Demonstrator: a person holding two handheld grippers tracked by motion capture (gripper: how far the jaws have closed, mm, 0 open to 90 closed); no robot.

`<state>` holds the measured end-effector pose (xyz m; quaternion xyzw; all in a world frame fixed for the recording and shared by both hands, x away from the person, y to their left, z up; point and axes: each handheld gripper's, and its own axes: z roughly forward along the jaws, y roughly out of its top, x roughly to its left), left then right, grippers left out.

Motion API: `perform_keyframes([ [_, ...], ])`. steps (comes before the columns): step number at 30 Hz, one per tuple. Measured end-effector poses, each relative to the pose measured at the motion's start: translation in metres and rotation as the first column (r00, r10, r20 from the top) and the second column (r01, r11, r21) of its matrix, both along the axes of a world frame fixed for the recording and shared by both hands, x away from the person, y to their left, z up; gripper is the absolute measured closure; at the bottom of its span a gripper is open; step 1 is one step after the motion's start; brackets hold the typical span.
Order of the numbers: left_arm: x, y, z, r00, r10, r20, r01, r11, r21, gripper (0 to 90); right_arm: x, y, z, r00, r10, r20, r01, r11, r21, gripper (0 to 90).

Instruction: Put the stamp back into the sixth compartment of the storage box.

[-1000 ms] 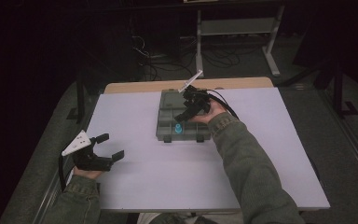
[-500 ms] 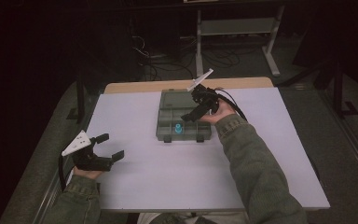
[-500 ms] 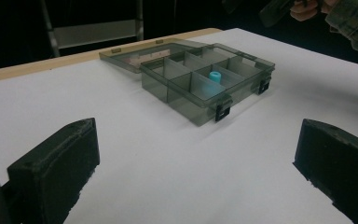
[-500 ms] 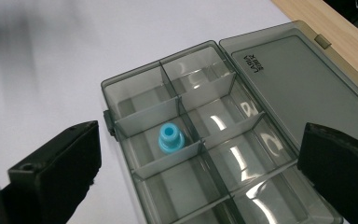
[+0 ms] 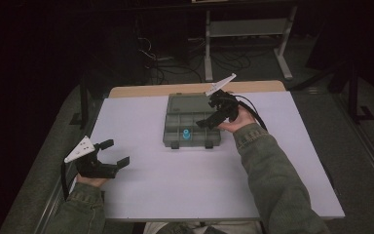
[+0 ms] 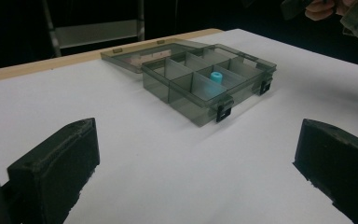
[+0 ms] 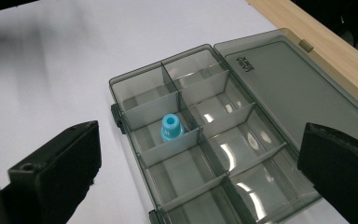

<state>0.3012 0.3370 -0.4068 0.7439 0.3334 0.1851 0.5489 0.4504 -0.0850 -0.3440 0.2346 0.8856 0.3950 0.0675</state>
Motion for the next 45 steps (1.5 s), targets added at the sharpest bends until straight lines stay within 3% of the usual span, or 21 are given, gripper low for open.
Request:
perform_keyframes([
  [5, 0.000, 0.000, 0.000, 1.0000, 0.001, 0.000, -0.001, 1.0000, 0.000, 0.0, -0.005, -0.008, 0.002, 0.9997, -0.014, 0.021, 0.014, 0.9998, 0.011, 0.0],
  [18, 0.000, -0.001, 0.000, 1.0000, 0.001, -0.003, -0.001, 1.0000, 0.006, 0.0, -0.016, -0.027, -0.002, 0.9988, -0.043, 0.024, 0.042, 0.9981, 0.044, 0.0],
  [29, 0.000, -0.001, -0.001, 1.0000, 0.002, -0.003, -0.002, 1.0000, 0.010, 0.0, -0.035, -0.043, -0.006, 0.9974, -0.056, 0.045, 0.053, 0.9960, 0.072, 0.0],
  [45, 0.000, -0.001, 0.000, 1.0000, 0.004, -0.002, -0.004, 1.0000, 0.009, 0.0, -0.055, -0.060, -0.013, 0.9970, -0.073, 0.027, 0.069, 0.9885, 0.135, 0.0],
])
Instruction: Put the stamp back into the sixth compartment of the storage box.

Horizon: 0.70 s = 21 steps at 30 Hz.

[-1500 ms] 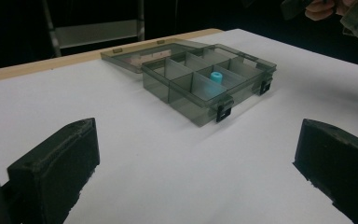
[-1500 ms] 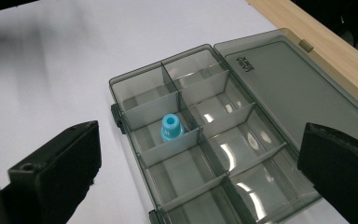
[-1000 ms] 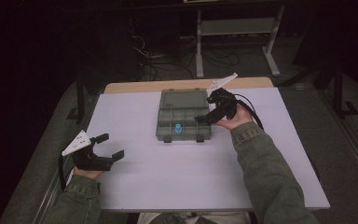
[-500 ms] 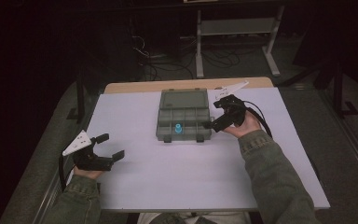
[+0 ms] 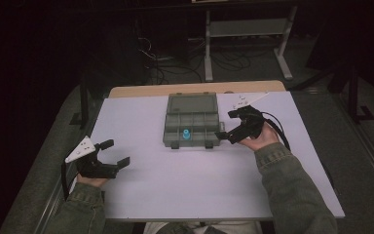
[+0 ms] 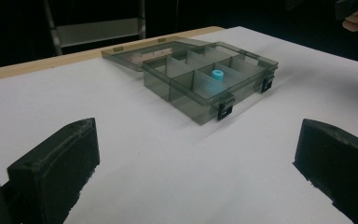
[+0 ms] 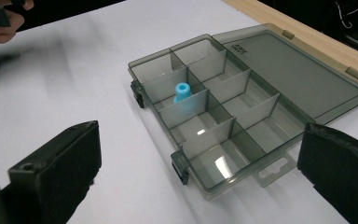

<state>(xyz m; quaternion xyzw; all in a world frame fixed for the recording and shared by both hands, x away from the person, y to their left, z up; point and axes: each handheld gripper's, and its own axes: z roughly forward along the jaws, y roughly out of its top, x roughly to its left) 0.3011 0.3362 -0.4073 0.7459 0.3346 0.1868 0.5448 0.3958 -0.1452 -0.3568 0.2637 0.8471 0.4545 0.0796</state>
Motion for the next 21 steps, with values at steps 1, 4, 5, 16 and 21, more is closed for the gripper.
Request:
perform_keyframes([
  [1, 0.000, 0.000, 0.000, 1.0000, -0.001, 0.000, 0.001, 1.0000, -0.001, 0.0, -0.001, -0.001, -0.001, 1.0000, 0.000, -0.001, 0.000, 1.0000, 0.002, 0.0],
  [4, 0.000, 0.000, 0.000, 1.0000, -0.002, 0.001, 0.002, 1.0000, 0.000, 0.0, -0.004, -0.003, -0.004, 0.9999, -0.012, -0.006, 0.012, 0.9999, 0.000, 0.0],
  [5, 0.000, 0.000, 0.000, 1.0000, -0.003, 0.002, 0.003, 1.0000, 0.001, 0.0, -0.005, -0.003, -0.005, 0.9999, -0.012, -0.008, 0.012, 0.9999, 0.008, 0.0],
  [16, 0.000, 0.000, 0.000, 1.0000, -0.003, 0.002, 0.003, 1.0000, -0.001, 0.0, -0.020, -0.016, -0.016, 0.9993, -0.038, 0.003, 0.037, 0.9980, 0.051, 0.0],
  [21, 0.000, 0.000, 0.000, 1.0000, -0.003, 0.002, 0.003, 1.0000, -0.001, 0.0, -0.026, -0.026, -0.022, 0.9986, -0.053, -0.004, 0.053, 0.9956, 0.077, 0.0],
])
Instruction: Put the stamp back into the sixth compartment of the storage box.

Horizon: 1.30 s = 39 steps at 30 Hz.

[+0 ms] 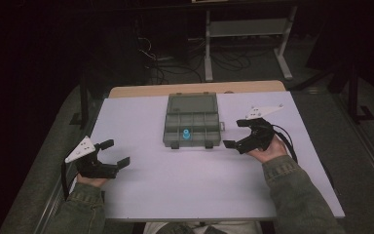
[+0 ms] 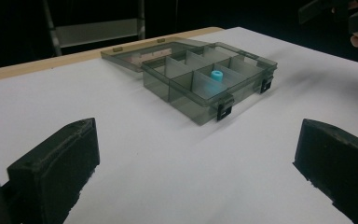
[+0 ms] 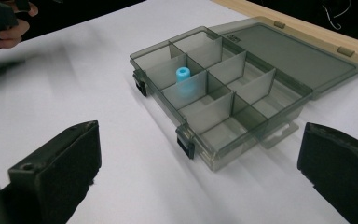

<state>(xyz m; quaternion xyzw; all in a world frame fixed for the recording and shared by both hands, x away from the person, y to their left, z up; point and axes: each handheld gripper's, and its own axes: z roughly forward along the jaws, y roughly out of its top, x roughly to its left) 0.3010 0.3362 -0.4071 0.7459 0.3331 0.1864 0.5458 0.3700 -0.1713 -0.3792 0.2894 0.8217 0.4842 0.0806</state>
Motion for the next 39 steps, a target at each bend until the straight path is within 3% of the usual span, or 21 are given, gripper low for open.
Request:
perform_keyframes([
  [16, 0.000, 0.000, 0.000, 1.0000, 0.002, 0.000, -0.002, 1.0000, 0.002, 0.0, -0.023, -0.029, -0.011, 0.9986, -0.048, 0.021, 0.046, 0.9967, 0.067, 0.0],
  [22, 0.000, 0.000, 0.000, 1.0000, 0.005, -0.001, -0.005, 1.0000, 0.004, 0.0, -0.031, -0.037, -0.018, 0.9984, -0.052, 0.022, 0.050, 0.9962, 0.071, 0.0],
  [30, 0.000, 0.000, 0.000, 1.0000, 0.005, -0.001, -0.005, 1.0000, 0.003, 0.0, -0.042, -0.045, -0.020, 0.9959, -0.072, 0.056, 0.068, 0.9947, 0.078, 0.0],
  [39, 0.000, -0.001, 0.000, 1.0000, 0.001, 0.000, -0.001, 1.0000, 0.007, 0.0, -0.052, -0.055, -0.026, 0.9945, -0.089, 0.055, 0.084, 0.9924, 0.090, 0.0],
])
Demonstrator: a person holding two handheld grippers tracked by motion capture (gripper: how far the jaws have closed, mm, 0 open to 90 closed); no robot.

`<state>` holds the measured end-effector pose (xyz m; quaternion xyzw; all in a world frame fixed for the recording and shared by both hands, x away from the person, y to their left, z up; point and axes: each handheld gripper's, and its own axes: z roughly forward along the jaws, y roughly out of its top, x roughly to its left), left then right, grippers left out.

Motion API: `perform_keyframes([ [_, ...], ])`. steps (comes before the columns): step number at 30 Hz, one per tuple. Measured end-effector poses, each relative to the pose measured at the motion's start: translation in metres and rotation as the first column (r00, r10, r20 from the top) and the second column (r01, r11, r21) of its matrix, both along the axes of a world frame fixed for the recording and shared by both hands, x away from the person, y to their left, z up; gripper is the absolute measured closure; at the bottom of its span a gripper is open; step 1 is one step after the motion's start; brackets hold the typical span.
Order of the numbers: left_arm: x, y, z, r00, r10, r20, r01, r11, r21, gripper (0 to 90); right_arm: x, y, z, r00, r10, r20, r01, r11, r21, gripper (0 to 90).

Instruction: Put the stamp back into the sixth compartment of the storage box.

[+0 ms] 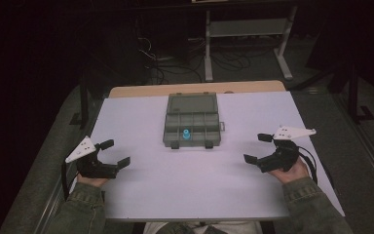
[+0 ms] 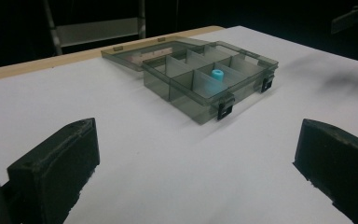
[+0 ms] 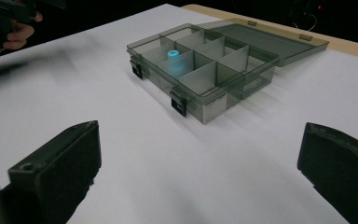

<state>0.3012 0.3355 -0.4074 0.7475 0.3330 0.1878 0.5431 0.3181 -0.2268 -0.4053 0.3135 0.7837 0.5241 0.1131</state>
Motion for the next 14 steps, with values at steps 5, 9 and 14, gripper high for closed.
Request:
perform_keyframes([
  [5, 0.000, 0.000, 0.000, 1.0000, -0.001, -0.001, 0.001, 1.0000, -0.001, 0.0, -0.005, -0.009, -0.002, 0.9997, -0.022, 0.011, 0.022, 0.9997, 0.011, 0.0],
  [9, 0.000, -0.001, 0.000, 1.0000, -0.002, -0.003, 0.002, 1.0000, 0.000, 0.0, -0.010, -0.015, -0.003, 0.9993, -0.034, 0.012, 0.034, 0.9992, 0.020, 0.0],
  [14, 0.000, -0.001, 0.000, 1.0000, -0.001, -0.003, 0.001, 1.0000, -0.001, 0.0, -0.014, -0.021, -0.005, 0.9987, -0.048, 0.017, 0.047, 0.9983, 0.034, 0.0],
])
